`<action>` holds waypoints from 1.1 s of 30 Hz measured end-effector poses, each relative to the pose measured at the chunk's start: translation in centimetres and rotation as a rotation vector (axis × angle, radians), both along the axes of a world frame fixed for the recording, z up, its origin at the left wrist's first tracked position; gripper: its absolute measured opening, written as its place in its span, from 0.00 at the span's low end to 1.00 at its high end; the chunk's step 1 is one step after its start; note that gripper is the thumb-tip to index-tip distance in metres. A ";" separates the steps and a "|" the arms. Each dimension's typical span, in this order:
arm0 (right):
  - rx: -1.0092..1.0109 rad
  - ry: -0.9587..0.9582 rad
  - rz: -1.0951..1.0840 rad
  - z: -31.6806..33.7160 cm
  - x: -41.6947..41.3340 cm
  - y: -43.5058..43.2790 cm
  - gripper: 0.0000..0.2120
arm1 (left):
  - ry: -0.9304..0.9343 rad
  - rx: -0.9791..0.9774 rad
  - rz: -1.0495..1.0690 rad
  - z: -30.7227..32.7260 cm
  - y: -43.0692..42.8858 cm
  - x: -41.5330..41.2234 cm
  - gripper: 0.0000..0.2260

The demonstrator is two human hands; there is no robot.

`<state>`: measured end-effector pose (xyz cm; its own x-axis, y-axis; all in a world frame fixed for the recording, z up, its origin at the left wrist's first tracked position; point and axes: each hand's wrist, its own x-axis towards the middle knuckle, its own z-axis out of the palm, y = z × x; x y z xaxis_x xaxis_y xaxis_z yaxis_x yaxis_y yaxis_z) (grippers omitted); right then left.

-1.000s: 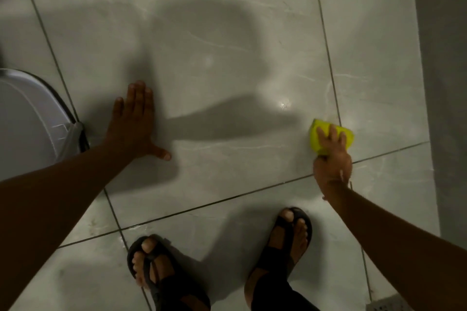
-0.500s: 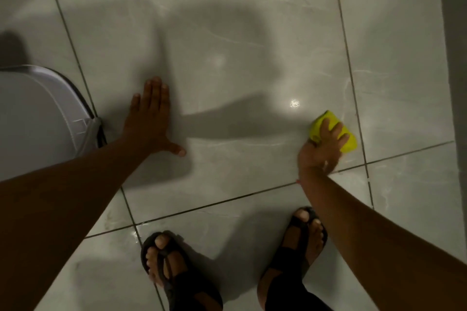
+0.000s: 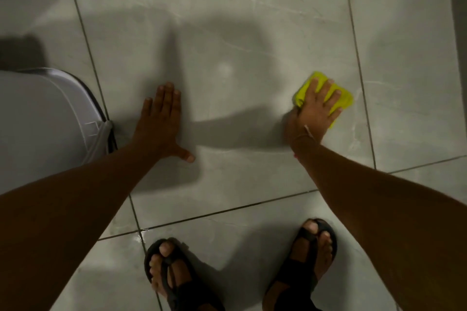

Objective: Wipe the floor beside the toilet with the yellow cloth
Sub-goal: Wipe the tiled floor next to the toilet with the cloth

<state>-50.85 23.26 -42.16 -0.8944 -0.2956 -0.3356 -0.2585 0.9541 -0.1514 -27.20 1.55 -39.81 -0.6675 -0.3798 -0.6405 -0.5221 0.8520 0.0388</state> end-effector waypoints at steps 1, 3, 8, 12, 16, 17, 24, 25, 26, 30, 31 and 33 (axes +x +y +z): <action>-0.004 0.009 0.178 -0.1 0.5 0.2 0.38 | 0.006 -0.002 -0.003 -0.1 -0.1 0.0 0.75; 0.028 0.028 0.699 0.1 1.6 3.5 0.40 | 0.008 -0.004 -0.009 -0.2 -0.1 0.1 0.75; 0.077 -0.059 0.449 1.1 -1.4 11.9 0.42 | -0.005 -0.011 -0.009 -0.6 -0.1 0.0 0.75; 0.054 -0.048 -0.054 0.4 -2.3 6.5 0.38 | 0.010 -0.012 -0.019 -0.8 -0.2 0.3 0.75; 0.043 -0.065 0.628 0.8 0.2 11.9 0.43 | 0.023 -0.022 -0.035 -0.8 -0.1 0.3 0.74; 0.033 -0.109 0.600 1.5 0.4 14.3 0.44 | 0.023 -0.018 -0.028 -0.7 -0.1 0.3 0.74; -0.024 -0.035 -0.283 0.5 -3.7 7.7 0.35 | 0.027 -0.022 -0.023 -0.8 0.0 0.3 0.74; -0.010 -0.017 -0.238 0.2 -3.8 6.2 0.36 | 0.030 -0.025 -0.026 -1.0 -0.1 0.5 0.74; 0.013 -0.006 -0.080 -0.1 -3.4 5.4 0.37 | 0.029 -0.028 -0.030 -1.1 -0.2 0.5 0.74; 0.059 -0.048 0.833 0.3 -2.9 9.1 0.44 | 0.017 -0.013 -0.024 -0.7 -0.1 0.4 0.74; 0.050 -0.079 0.845 0.4 -4.2 9.9 0.45 | 0.019 -0.018 -0.020 -0.8 -0.1 0.4 0.74; 0.018 -0.078 0.544 0.1 -5.7 8.1 0.42 | 0.020 -0.017 -0.008 -0.8 -0.3 0.4 0.74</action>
<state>-56.52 31.32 -42.04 -0.5862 -0.7020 -0.4044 -0.7039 0.6885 -0.1747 -26.76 1.27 -40.65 -0.6834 -0.3848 -0.6204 -0.5141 0.8570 0.0348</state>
